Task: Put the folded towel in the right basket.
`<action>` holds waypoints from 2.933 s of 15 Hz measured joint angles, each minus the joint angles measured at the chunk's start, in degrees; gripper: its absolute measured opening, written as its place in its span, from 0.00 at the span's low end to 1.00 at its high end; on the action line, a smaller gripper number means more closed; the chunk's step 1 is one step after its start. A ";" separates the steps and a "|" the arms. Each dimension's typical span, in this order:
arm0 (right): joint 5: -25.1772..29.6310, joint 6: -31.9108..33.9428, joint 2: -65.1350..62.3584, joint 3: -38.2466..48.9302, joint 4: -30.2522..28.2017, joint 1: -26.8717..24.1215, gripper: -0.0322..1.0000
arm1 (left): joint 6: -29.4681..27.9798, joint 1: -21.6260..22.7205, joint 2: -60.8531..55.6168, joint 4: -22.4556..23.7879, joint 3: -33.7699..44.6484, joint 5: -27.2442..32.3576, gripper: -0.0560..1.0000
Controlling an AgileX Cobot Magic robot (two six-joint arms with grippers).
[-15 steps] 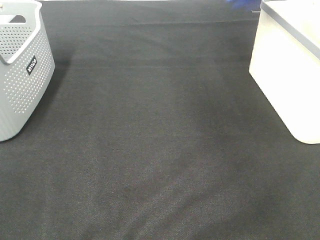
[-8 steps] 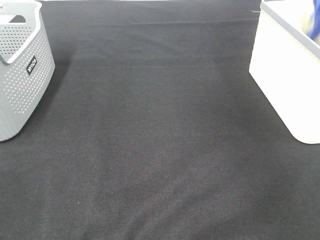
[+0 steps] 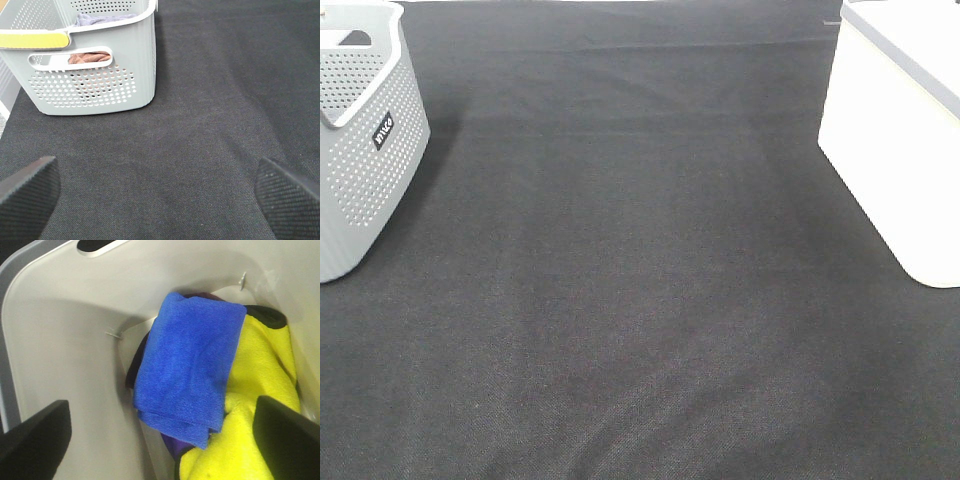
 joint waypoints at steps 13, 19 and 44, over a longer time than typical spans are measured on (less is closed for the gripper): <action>-0.17 1.43 -31.23 15.87 -13.06 17.53 0.94 | 0.00 0.00 0.00 0.00 0.00 0.00 0.99; -2.92 2.64 -71.45 66.52 -17.13 17.53 0.94 | 0.00 0.00 0.00 0.00 0.00 0.00 0.99; -6.02 4.53 -127.31 108.29 -20.68 17.53 0.94 | 0.00 0.00 0.00 0.00 0.00 0.00 0.99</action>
